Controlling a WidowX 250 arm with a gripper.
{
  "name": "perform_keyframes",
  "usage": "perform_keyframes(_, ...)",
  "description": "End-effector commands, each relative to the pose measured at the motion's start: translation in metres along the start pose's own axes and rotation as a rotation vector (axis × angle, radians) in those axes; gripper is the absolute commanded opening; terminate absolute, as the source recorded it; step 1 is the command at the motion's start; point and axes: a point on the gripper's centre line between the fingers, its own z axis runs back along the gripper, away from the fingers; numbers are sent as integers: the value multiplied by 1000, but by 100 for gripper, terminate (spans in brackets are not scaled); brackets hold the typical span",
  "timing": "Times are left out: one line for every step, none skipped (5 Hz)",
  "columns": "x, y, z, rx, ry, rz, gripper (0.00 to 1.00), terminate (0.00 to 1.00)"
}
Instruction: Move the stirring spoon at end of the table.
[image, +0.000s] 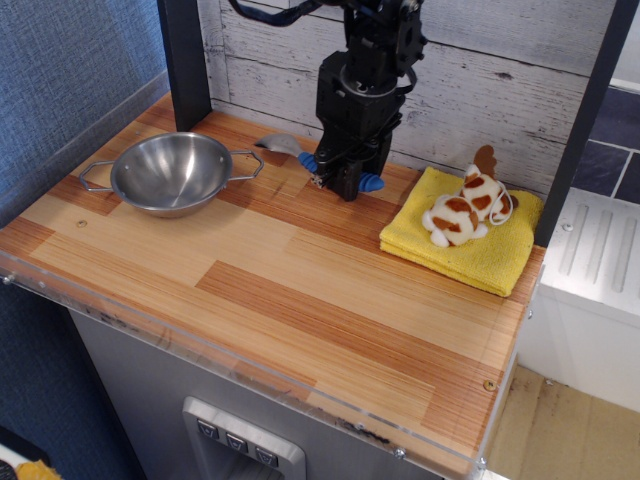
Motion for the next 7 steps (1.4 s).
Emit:
perform_keyframes(1,-10,71,-150,-26,11,0,0)
perform_keyframes(-2,11,94,-154,-12,16,0,0)
perform_keyframes(-4,41,110,-154,-11,37,0,0)
perform_keyframes(-9,72,118,-137,-23,60,0,0)
perform_keyframes(-13,105,108,-150,-13,92,0,0)
perform_keyframes(-20,127,94,-119,-25,92,0,0)
perform_keyframes(-27,135,73,-89,-49,93,0,0)
